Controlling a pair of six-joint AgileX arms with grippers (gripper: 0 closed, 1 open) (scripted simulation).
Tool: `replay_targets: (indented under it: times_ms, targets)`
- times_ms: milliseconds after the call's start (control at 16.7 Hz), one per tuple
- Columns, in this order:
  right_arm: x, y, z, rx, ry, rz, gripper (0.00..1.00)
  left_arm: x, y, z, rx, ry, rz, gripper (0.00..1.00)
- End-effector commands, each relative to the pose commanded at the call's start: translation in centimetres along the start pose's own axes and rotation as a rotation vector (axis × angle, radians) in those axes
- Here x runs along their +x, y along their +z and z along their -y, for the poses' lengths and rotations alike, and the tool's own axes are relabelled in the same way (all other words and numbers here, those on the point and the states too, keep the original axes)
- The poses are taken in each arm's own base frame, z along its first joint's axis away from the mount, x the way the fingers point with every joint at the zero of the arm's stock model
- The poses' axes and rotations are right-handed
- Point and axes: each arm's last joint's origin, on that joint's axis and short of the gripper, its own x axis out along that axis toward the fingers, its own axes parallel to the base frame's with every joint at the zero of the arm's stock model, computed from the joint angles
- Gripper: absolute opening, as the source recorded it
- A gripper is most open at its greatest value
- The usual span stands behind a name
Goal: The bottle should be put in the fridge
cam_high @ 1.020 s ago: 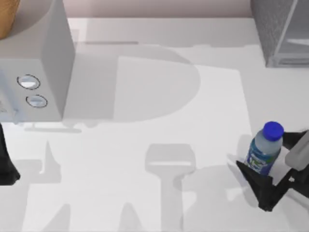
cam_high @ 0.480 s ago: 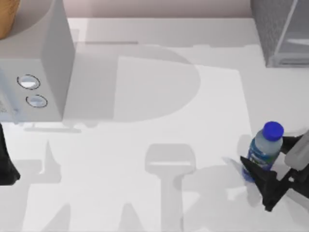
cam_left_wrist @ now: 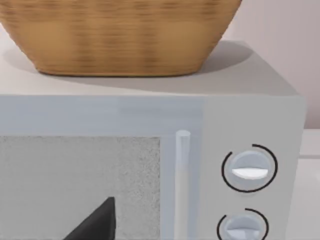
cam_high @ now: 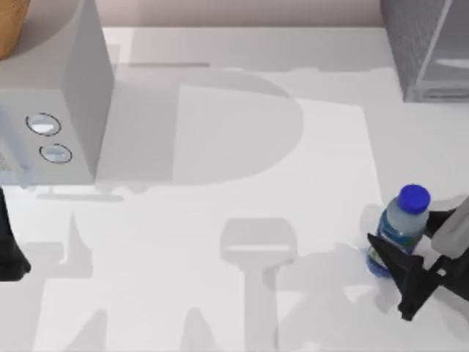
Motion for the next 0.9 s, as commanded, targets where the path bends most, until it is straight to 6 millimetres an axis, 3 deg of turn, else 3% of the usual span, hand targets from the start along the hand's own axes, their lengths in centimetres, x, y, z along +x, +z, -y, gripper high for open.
replay_targets:
  times_ms: [600, 900]
  targets:
    - [-0.1, 0.0, 0.1, -0.003, 0.003, -0.002, 0.01, 0.0, 0.0, 0.0, 0.0, 0.0, 0.0, 1.0]
    - [-1.3, 0.6, 2.3, -0.017, 0.009, -0.019, 0.01, 0.0, 0.0, 0.0, 0.0, 0.0, 0.0, 1.0]
